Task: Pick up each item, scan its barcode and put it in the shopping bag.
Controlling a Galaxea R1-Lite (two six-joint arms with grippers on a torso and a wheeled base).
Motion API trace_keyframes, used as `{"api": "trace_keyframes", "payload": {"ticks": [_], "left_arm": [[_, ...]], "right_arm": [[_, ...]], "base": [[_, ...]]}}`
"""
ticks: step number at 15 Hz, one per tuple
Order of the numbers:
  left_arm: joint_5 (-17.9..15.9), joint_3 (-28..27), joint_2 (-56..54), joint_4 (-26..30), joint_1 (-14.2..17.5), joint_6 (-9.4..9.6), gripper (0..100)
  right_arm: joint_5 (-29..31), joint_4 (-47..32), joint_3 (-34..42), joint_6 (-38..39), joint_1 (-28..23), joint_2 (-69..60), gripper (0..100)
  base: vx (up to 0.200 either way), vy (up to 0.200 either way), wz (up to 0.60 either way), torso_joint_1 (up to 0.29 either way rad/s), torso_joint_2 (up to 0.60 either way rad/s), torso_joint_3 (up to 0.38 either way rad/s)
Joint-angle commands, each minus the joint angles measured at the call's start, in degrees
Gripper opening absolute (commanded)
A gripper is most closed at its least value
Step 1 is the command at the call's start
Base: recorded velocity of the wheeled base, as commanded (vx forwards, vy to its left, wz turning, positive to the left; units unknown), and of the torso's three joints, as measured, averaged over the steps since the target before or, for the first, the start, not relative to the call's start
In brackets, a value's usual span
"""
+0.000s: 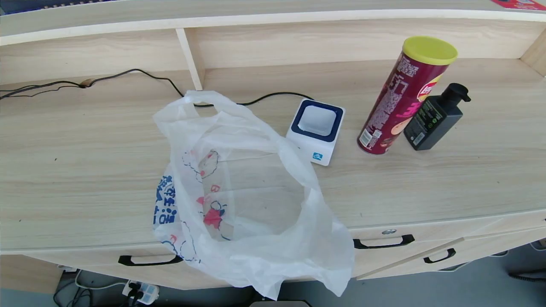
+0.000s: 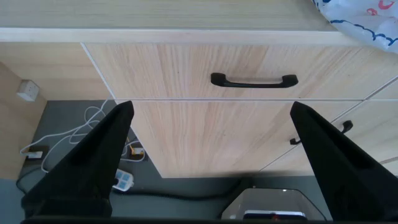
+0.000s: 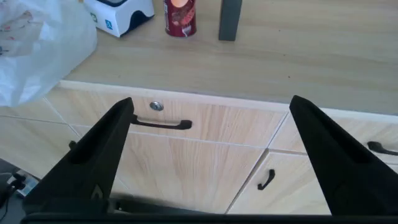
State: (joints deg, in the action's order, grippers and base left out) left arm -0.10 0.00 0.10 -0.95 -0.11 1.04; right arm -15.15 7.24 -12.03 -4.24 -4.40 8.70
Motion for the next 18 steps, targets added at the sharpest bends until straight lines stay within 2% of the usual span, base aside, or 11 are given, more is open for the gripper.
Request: {"api": "trace_keyframes", "payload": {"ticks": [1, 2, 4, 5, 6, 7, 14, 17, 18], "left_arm": [[0.0, 0.0, 0.0, 0.0, 0.0, 0.02, 100], [0.0, 0.0, 0.0, 0.0, 0.0, 0.02, 100], [0.0, 0.0, 0.0, 0.0, 0.0, 0.02, 100], [0.0, 0.0, 0.0, 0.0, 0.0, 0.02, 100], [0.0, 0.0, 0.0, 0.0, 0.0, 0.02, 100], [0.0, 0.0, 0.0, 0.0, 0.0, 0.02, 100], [0.0, 0.0, 0.0, 0.0, 0.0, 0.02, 100], [0.0, 0.0, 0.0, 0.0, 0.0, 0.02, 100], [0.0, 0.0, 0.0, 0.0, 0.0, 0.02, 100]], "right_arm": [[-3.8, 2.3, -14.9, -0.2, 0.4, 17.7, 100], [-3.9, 6.7, -18.4, -0.5, 2.1, 25.7, 100], [-3.8, 22.7, -20.8, -1.6, 6.6, 40.3, 100], [-3.7, 39.3, -22.2, -1.6, 6.9, 51.6, 100], [-3.2, 48.6, -22.2, -1.6, 6.9, 57.6, 100], [-2.6, 53.8, -22.4, -1.0, 7.3, 61.2, 100], [-2.6, 55.7, -17.8, -0.1, 17.0, 68.2, 100], [-2.6, 63.7, -17.9, -0.5, 19.3, 74.0, 100], [-2.6, 63.7, -17.9, -0.5, 19.3, 74.0, 100]], "base": [[0.0, 0.0, 0.0, 0.0, 0.0, 0.0], [0.0, 0.0, 0.0, 0.0, 0.0, 0.0], [0.0, 0.0, 0.0, 0.0, 0.0, 0.0], [0.0, 0.0, 0.0, 0.0, 0.0, 0.0], [0.0, 0.0, 0.0, 0.0, 0.0, 0.0], [0.0, 0.0, 0.0, 0.0, 0.0, 0.0], [0.0, 0.0, 0.0, 0.0, 0.0, 0.0], [0.0, 0.0, 0.0, 0.0, 0.0, 0.0], [0.0, 0.0, 0.0, 0.0, 0.0, 0.0]]}}
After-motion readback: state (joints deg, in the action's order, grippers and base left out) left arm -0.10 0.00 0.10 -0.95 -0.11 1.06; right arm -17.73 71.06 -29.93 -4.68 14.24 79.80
